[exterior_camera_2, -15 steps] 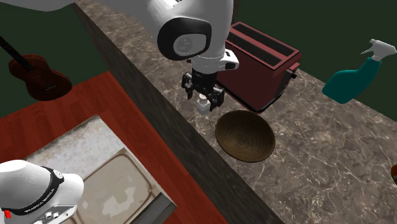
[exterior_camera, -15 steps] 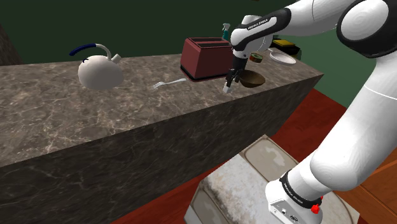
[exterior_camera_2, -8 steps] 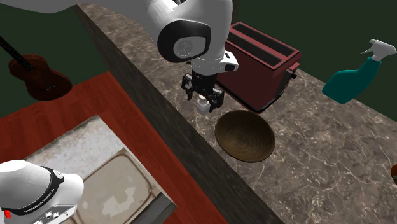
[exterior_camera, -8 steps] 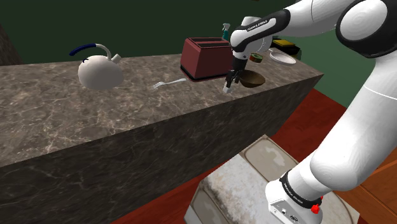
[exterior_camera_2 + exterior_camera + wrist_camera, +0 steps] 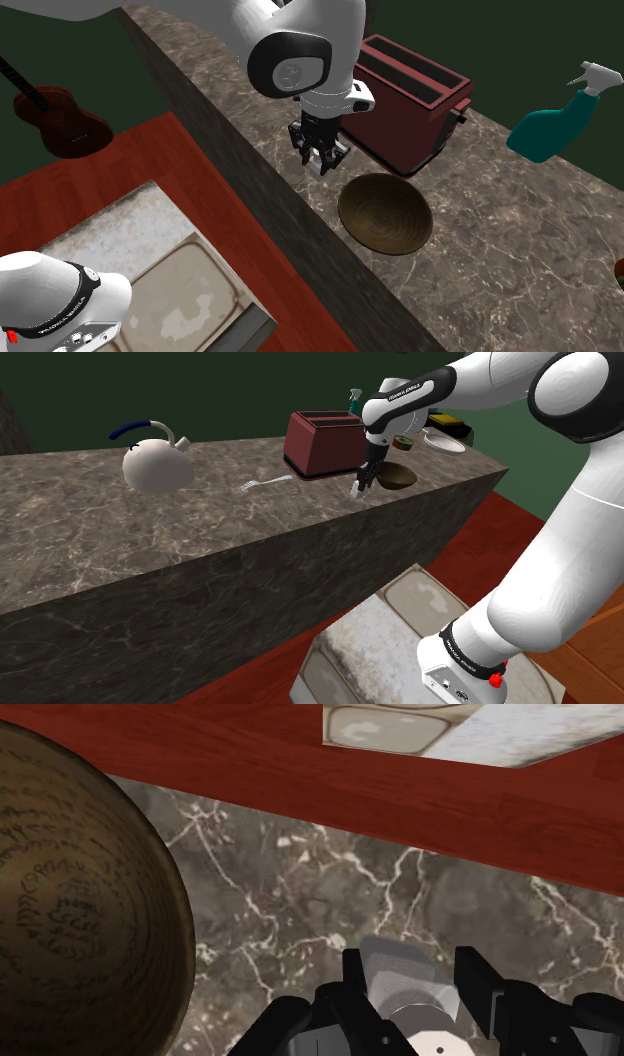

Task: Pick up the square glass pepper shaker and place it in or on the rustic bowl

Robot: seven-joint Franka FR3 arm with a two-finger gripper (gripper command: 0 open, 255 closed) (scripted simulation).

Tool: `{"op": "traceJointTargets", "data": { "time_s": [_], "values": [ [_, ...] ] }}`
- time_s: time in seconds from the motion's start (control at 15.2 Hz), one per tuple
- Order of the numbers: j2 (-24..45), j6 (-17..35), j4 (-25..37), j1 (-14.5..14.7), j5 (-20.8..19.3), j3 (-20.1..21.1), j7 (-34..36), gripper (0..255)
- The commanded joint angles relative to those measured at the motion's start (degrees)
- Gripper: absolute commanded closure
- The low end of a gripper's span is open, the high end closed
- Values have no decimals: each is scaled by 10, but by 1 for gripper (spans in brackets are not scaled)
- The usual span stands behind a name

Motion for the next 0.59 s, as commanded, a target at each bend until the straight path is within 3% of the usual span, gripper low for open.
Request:
{"op": "traceJointTargets", "data": {
  "time_s": [0.0,0.53],
  "values": [
    [0,0,0,0,0,0,0,255],
    [-26,-48,23,2,-8,-2,5,255]
  ]
}}
